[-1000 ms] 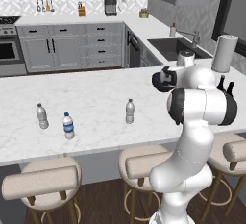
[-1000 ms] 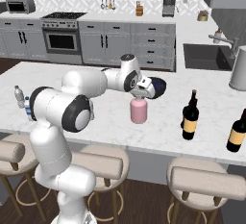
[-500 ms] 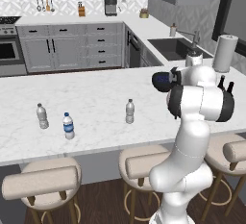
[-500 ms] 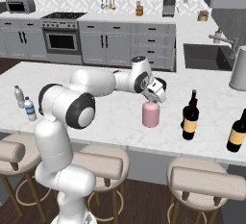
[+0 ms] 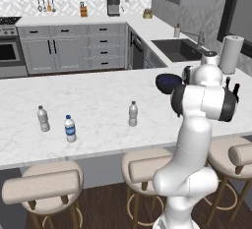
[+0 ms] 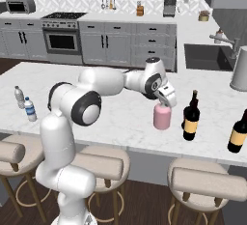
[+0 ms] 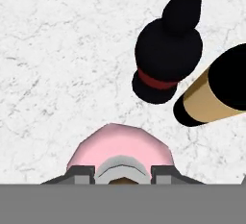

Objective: Move the plastic bottles in the middle to the plastics group, and the glass bottles in the middle to the glass group.

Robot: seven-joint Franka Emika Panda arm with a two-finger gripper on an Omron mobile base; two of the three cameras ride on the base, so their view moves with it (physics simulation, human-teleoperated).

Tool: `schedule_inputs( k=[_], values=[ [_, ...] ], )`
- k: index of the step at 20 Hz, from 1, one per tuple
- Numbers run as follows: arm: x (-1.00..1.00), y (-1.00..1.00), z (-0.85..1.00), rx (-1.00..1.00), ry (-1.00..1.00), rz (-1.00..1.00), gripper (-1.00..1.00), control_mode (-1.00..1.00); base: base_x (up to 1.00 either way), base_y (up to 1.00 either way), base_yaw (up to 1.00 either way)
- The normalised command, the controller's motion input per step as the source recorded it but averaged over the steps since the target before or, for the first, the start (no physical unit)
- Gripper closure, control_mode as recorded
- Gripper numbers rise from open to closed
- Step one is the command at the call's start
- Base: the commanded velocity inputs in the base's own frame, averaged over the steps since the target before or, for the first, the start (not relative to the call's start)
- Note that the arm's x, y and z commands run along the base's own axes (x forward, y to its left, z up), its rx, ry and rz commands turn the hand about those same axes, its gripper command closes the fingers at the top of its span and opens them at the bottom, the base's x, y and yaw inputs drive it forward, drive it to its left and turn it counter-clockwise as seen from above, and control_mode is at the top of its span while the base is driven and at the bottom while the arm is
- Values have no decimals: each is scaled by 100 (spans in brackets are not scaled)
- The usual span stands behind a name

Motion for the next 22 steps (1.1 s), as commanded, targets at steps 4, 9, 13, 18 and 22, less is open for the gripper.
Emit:
schedule_inputs(
  k=[4, 9, 13, 18, 22],
  values=[
    [0, -8, 0, 2, 0, -20, 100, -100, 0, 0, 0],
    [0, -4, -5, 0, 0, -20, 100, -100, 0, 0, 0],
    [0, -14, -8, 0, 0, -22, 100, -100, 0, 0, 0],
    [0, -24, -2, 0, 0, -19, 100, -100, 0, 0, 0],
    [0, -29, -1, 0, 0, -15, 100, -100, 0, 0, 0]
  ],
)
